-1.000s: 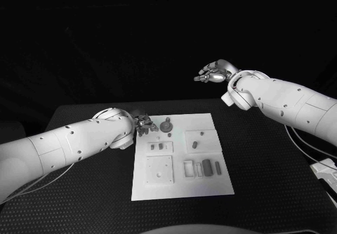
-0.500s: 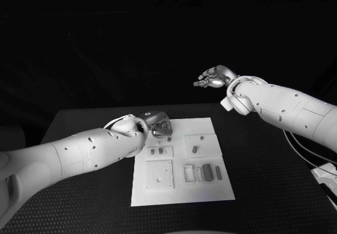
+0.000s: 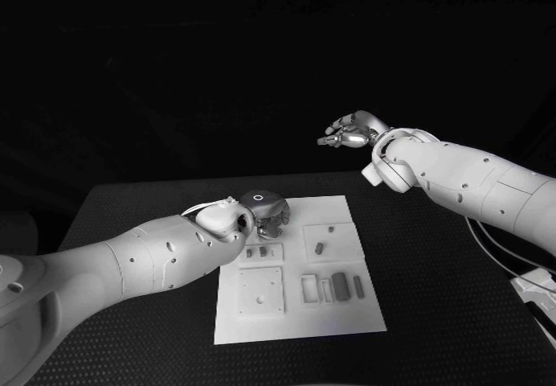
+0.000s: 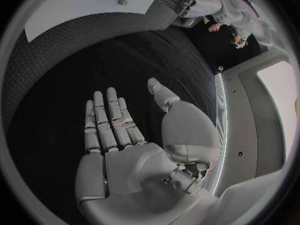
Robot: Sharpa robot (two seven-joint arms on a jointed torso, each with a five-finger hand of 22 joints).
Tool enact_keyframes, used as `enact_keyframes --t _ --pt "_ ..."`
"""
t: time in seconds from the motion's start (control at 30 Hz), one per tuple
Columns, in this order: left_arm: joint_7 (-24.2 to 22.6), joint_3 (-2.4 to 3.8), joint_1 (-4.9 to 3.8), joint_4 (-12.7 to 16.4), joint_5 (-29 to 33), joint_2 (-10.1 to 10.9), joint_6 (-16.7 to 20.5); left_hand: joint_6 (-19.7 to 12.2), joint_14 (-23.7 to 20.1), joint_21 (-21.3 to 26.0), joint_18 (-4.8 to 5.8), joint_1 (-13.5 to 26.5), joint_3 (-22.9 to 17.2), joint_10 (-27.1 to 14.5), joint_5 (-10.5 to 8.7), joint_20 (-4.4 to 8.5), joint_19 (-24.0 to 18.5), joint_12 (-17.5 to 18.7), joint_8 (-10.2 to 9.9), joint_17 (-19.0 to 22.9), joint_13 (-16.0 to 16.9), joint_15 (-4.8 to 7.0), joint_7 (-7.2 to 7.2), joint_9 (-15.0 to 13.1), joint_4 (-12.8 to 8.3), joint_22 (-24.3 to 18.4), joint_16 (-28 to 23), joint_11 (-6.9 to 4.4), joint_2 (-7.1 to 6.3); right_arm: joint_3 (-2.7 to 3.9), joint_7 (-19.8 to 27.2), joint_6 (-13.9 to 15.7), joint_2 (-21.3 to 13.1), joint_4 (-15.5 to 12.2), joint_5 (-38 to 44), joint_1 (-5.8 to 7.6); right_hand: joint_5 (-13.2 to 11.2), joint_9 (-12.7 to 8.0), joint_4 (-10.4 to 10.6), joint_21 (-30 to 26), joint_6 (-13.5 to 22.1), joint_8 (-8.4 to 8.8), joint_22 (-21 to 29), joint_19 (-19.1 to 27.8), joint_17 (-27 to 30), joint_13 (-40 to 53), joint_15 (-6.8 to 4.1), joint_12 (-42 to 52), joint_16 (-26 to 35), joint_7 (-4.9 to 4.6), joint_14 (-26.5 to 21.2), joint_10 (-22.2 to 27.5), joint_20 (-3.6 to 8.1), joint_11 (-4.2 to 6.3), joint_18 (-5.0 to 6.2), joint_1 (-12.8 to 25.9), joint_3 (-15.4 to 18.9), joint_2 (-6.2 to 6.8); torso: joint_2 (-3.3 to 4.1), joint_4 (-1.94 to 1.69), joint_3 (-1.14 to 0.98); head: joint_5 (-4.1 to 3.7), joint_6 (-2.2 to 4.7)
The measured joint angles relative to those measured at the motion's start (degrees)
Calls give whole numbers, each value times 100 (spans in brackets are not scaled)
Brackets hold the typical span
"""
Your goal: Assemble the parts on the task board
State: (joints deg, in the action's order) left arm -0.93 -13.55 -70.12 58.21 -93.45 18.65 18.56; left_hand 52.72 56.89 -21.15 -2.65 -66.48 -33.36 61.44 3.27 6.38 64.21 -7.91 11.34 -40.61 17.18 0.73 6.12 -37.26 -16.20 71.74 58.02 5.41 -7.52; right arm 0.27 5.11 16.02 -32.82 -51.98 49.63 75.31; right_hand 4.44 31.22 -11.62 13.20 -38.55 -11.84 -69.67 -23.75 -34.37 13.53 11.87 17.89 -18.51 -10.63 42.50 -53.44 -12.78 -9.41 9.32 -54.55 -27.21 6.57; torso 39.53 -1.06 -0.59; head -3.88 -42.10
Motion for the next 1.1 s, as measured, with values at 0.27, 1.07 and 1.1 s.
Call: enact_keyframes --t 0.27,1.07,1.1 --pt "-16 0 83 -167 -196 -58 -19 0 218 -446 4 -41 69 11 0 69 328 314 -37 -276 -101 56 0 162 30 321 586 -11 -41 -1 1 0 -6 -26 -2 0 0 0 0 0 0 0 -6 0 0 -5 0 0 0 0 0 0 0 0 0 0 0 0 12 21 -11 -19 4" --pt "-47 10 186 -691 -275 -182 -171 -196 580 -1082 3 -64 52 -162 0 91 575 386 -138 -53 -309 91 -31 392 46 319 959 -65 -15 0 1 1 -33 -122 -3 1 0 1 0 0 0 0 -16 0 4 -10 0 0 0 0 0 0 0 0 0 0 0 0 9 15 -18 -91 -38" --pt "-53 11 187 -692 -270 -183 -171 -196 587 -1085 3 -78 53 -149 0 91 575 385 -138 -44 -319 97 -31 398 46 319 960 -78 -1 0 1 1 -33 -123 -3 1 0 1 0 0 0 0 -16 0 4 -10 0 0 0 0 0 0 0 0 0 0 0 0 10 14 -19 -95 -41"
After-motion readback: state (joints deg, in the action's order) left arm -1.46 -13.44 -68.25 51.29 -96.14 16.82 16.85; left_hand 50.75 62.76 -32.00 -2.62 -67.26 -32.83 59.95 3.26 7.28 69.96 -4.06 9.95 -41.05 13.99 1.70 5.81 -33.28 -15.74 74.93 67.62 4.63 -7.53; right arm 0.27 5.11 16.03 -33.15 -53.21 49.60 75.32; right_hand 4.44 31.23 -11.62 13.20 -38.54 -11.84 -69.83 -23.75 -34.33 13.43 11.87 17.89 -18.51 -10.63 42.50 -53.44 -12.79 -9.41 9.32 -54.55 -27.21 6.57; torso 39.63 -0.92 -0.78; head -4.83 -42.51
